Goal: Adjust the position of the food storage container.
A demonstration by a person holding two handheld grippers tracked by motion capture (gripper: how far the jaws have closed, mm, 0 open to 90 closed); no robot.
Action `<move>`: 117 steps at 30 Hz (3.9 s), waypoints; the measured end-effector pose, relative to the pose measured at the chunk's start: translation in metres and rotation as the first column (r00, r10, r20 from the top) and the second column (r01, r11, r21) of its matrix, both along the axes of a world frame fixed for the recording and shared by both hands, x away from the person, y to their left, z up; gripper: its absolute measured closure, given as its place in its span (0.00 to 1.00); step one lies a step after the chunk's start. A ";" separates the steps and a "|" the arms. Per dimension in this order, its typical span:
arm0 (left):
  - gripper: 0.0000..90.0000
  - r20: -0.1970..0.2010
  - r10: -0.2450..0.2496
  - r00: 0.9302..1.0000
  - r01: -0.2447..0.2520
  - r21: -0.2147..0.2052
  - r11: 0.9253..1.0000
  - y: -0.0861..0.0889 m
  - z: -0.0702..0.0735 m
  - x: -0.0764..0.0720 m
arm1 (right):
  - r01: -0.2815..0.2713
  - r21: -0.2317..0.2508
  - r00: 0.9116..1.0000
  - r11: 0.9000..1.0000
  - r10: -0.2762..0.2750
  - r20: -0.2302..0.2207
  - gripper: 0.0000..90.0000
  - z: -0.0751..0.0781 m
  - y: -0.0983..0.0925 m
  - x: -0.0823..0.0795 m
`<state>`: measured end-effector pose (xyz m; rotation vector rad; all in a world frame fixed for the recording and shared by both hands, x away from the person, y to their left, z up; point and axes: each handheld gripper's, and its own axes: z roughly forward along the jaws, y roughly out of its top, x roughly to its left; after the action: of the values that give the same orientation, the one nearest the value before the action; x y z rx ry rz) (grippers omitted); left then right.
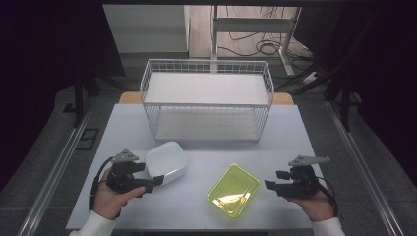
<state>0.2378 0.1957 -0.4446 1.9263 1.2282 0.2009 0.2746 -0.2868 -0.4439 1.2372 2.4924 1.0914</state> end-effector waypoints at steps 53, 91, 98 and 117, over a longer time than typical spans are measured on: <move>0.14 -0.021 0.006 1.000 -0.005 0.049 0.999 -0.002 -0.006 -0.003 | -0.401 -0.236 0.912 0.885 0.360 -0.197 0.99 -0.046 0.116 -0.042; 0.14 -0.023 0.011 1.000 -0.009 0.065 0.998 0.000 -0.009 -0.003 | -0.298 -0.196 0.954 0.934 0.286 -0.089 0.99 -0.061 0.174 -0.035; 0.14 -0.022 0.013 1.000 -0.012 0.058 0.998 0.000 -0.008 -0.004 | -0.306 -0.189 0.952 0.933 0.294 -0.087 0.99 -0.058 0.174 -0.038; 0.15 -0.013 0.030 0.999 -0.030 0.007 1.000 -0.006 -0.002 -0.006 | -0.101 0.008 0.992 0.995 0.100 0.071 0.36 0.002 0.100 -0.025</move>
<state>0.2320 0.1901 -0.4462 1.9187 1.2665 0.2087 0.2498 -0.1868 -0.4422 1.0667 2.5235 1.1530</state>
